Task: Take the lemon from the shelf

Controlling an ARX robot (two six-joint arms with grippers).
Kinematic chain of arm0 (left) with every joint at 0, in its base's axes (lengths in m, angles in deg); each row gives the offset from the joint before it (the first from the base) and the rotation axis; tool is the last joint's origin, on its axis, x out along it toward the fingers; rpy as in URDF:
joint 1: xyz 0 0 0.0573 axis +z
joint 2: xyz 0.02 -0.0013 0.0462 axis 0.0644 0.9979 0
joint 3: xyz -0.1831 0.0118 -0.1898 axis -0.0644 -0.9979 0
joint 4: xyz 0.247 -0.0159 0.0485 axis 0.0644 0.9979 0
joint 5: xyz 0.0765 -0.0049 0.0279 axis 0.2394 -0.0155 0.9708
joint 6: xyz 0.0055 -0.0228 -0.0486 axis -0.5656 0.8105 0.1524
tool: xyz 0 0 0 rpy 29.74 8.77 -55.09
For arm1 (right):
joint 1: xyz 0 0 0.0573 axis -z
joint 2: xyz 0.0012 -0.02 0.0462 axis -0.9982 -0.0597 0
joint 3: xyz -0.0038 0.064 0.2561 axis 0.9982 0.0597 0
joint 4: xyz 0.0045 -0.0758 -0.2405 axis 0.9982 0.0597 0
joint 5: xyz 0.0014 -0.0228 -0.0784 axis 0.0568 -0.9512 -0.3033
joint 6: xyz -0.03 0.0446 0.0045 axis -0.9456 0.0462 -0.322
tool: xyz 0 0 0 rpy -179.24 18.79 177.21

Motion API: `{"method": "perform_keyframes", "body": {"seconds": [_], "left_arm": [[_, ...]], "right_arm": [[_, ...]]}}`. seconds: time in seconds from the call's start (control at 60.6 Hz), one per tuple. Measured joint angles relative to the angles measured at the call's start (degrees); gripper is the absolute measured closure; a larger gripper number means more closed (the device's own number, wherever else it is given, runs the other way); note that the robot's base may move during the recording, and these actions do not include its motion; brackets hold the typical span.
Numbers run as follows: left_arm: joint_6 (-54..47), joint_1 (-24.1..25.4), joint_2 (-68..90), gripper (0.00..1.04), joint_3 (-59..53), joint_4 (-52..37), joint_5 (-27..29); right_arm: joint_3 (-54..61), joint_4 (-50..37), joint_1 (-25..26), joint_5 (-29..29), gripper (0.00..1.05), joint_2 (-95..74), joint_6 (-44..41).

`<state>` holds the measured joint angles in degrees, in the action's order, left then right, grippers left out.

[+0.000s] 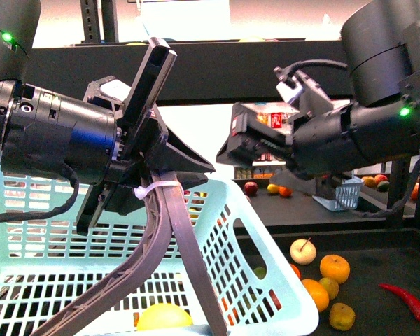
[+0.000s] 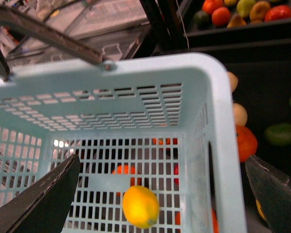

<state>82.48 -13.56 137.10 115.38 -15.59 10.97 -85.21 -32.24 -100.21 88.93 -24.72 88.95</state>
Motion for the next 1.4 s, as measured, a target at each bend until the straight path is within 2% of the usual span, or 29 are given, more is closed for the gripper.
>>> {"method": "perform_keyframes", "body": {"seconds": [0.182,0.297,0.429,0.693,0.974,1.403], "left_arm": [[-0.28,0.02,0.00,0.94,0.00,0.00,0.24],[-0.11,0.04,0.00,0.94,0.00,0.00,0.26],[-0.28,-0.02,0.00,0.94,0.00,0.00,0.04],[-0.15,-0.02,0.00,0.94,0.00,0.00,0.17],[-0.15,-0.04,0.00,0.94,0.00,0.00,0.15],[-0.17,-0.02,0.00,0.94,0.00,0.00,0.20]], "right_arm": [[-0.02,-6.32,10.58,0.46,0.02,-0.57,0.15],[0.94,-10.78,17.77,-3.43,0.02,-5.38,-2.86],[2.14,-11.63,20.98,-6.36,0.02,-15.34,-6.38],[0.52,-12.11,15.72,-7.98,0.02,-33.22,-8.90],[-12.37,-7.58,9.42,-10.27,0.02,-44.68,-3.04],[-31.45,-0.09,3.82,-12.33,0.02,-59.98,0.09]]}}
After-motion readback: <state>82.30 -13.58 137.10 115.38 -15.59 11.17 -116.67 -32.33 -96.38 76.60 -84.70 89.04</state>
